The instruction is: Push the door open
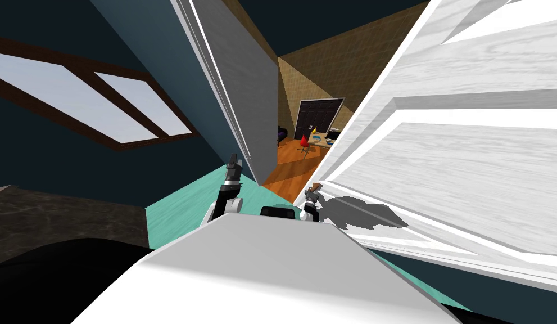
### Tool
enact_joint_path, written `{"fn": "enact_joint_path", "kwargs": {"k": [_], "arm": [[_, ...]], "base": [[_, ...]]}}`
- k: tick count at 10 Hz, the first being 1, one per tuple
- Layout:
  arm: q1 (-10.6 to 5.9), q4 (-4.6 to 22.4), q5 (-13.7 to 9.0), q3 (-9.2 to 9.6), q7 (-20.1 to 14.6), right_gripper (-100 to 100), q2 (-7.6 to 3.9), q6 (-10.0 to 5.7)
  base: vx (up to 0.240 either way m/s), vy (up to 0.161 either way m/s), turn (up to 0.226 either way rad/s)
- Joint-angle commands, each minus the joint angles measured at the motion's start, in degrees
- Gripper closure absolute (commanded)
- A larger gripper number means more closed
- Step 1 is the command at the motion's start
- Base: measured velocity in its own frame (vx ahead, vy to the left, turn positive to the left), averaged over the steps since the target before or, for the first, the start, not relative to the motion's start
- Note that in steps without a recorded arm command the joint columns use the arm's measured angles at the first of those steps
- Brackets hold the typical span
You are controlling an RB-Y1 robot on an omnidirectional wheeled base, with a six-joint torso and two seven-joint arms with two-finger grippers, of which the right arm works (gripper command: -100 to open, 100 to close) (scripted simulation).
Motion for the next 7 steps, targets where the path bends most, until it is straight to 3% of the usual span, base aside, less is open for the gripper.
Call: {"fn": "enact_joint_path", "kwargs": {"k": [1,7], "arm": [[0.16,0.0,0.1,0.12,0.0,100,0.1,-0.11],[-0.45,0.8,-1.7,-3.28,0.8,100,0.23,-0.4]], "base": [[0.0,0.0,0.0],[0.181,-0.015,-0.043]]}}
